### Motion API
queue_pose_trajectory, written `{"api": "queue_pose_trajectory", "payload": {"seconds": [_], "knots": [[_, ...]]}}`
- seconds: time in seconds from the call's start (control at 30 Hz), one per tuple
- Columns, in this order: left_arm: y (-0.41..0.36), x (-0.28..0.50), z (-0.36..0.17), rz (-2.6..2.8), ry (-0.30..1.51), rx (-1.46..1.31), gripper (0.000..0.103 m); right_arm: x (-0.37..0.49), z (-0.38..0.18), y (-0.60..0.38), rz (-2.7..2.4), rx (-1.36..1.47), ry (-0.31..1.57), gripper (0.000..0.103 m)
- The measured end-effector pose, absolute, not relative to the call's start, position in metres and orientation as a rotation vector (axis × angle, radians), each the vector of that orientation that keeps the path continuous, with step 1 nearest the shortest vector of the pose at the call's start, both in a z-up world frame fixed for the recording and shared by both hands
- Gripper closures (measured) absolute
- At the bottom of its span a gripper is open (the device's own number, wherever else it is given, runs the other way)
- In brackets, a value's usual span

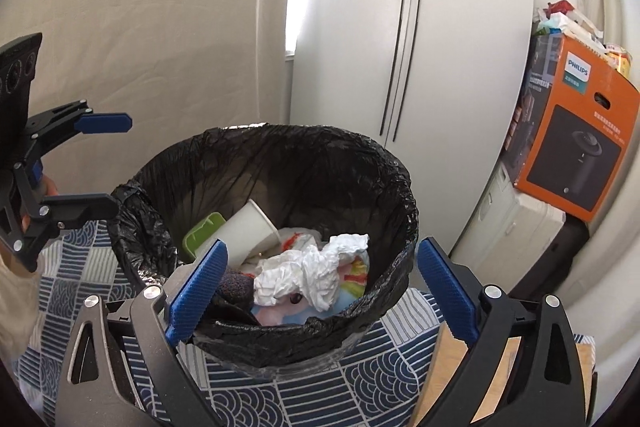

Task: Collect trash

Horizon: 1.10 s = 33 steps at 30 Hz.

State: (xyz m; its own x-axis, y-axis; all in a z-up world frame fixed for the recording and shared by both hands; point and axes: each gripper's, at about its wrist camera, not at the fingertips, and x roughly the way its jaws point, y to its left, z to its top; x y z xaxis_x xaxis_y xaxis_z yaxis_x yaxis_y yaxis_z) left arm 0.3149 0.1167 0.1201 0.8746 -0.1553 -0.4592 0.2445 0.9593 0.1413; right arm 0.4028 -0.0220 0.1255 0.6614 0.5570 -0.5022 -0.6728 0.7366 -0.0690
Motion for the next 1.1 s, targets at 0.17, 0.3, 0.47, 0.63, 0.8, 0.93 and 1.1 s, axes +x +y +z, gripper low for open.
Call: {"api": "queue_pose_trajectory", "payload": {"seconds": [0.17,0.3,0.47,0.63,0.8,0.93,1.1], "knots": [[0.119,0.29,0.11,-0.154,0.447,0.125,0.006,0.376,0.128,-0.037,0.69,-0.195,0.428,0.009],[0.123,0.267,0.099,-0.134,0.445,0.068,0.006,0.353,0.123,-0.046,0.707,-0.179,0.431,0.008],[0.125,0.239,0.084,-0.086,0.444,0.035,0.006,0.327,0.105,-0.056,0.691,-0.172,0.477,0.008],[0.126,0.212,0.062,-0.061,0.482,0.02,0.006,0.298,0.083,-0.068,0.678,-0.176,0.492,0.008],[0.124,0.187,0.041,-0.056,0.505,0.025,0.006,0.273,0.06,-0.082,0.654,-0.151,0.496,0.008],[0.125,0.171,0.025,-0.031,0.521,0.018,0.006,0.259,0.034,-0.09,0.635,-0.139,0.524,0.008],[0.123,0.159,0.006,-0.036,0.536,0.026,0.006,0.244,0.005,-0.095,0.611,-0.165,0.552,0.008]]}}
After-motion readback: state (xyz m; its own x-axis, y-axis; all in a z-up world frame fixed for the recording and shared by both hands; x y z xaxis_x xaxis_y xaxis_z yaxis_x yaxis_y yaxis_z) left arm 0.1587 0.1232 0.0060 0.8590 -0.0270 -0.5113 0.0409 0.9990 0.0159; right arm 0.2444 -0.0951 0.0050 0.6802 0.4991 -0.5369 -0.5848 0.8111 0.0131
